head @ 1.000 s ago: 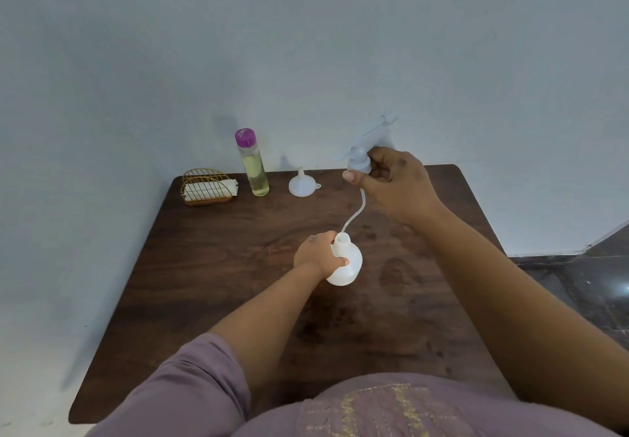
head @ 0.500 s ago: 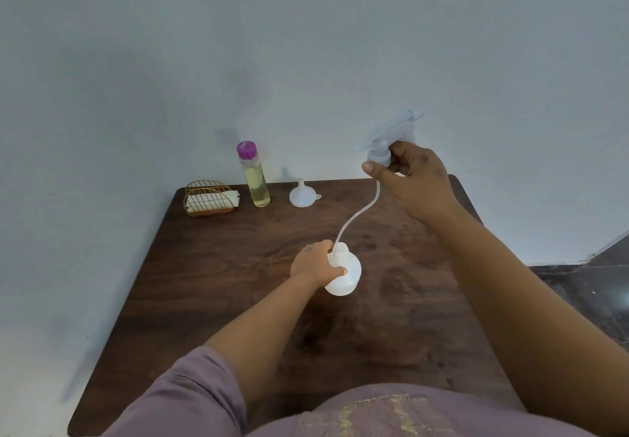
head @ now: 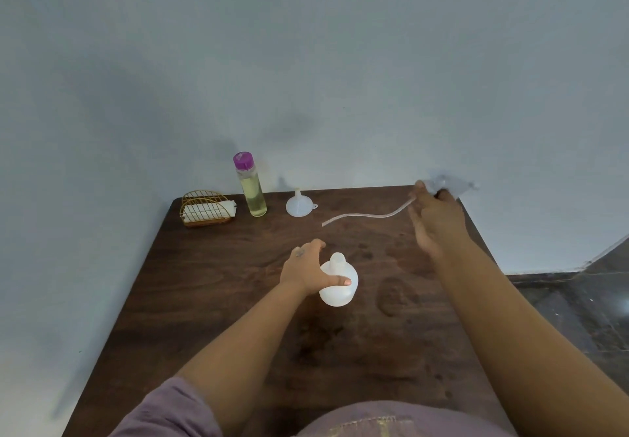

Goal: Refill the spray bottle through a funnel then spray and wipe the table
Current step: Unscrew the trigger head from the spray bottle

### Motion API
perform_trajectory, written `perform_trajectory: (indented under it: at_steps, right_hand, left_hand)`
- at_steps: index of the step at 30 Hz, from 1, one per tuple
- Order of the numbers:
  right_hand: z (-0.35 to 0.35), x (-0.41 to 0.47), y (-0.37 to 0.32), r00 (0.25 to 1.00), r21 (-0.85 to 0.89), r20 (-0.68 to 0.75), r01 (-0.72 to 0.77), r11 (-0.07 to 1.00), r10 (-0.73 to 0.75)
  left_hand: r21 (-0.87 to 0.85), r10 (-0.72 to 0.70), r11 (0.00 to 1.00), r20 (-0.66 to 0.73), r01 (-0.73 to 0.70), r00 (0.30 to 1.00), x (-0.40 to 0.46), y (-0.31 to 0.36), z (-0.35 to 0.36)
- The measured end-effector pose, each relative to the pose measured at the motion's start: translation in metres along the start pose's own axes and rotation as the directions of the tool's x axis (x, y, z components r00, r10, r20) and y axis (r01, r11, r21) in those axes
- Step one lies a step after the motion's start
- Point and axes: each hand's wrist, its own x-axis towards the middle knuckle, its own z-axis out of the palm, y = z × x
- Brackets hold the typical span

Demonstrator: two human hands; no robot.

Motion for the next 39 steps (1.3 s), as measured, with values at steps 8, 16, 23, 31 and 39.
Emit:
perform_trajectory:
  at_steps: [8,16,23,31,39]
  right_hand:
    - [-0.024,-0.005,0.046,0.880,0.394,-0.197,-0.332,0.857,0.432]
    - [-0.049,-0.038,0.101,0.814,-0.333,-0.498,-0.497,0.801,0.298]
    - [-0.051,-0.046,0.109,0.766,0.445,-0.254,-0.450,0.775,0.591]
    - [-0.076,-0.044,0.137,0.681,0.300,-0.163,-0.655,0.693,0.714]
    - [-0.131,-0.048,0.169,0.998,-0.942,0.046,0.029,0.335,0.042]
  left_hand:
    - [-0.331,-0.054,0.943,-0.085,0.023,0.995,0.016,0.019,-0.017]
    - [-0.425,0.021,0.905,-0.007,-0.022,1.000,0.006,0.063,0.025]
    - [-0.489,-0.183,0.742,0.510,0.458,0.841,0.022,0.074,0.096]
    - [-0.623,-0.274,0.473,0.569,0.623,0.776,0.047,0.080,0.118]
    - [-0.624,-0.334,0.400,0.583,0.671,0.741,0.056,0.087,0.126]
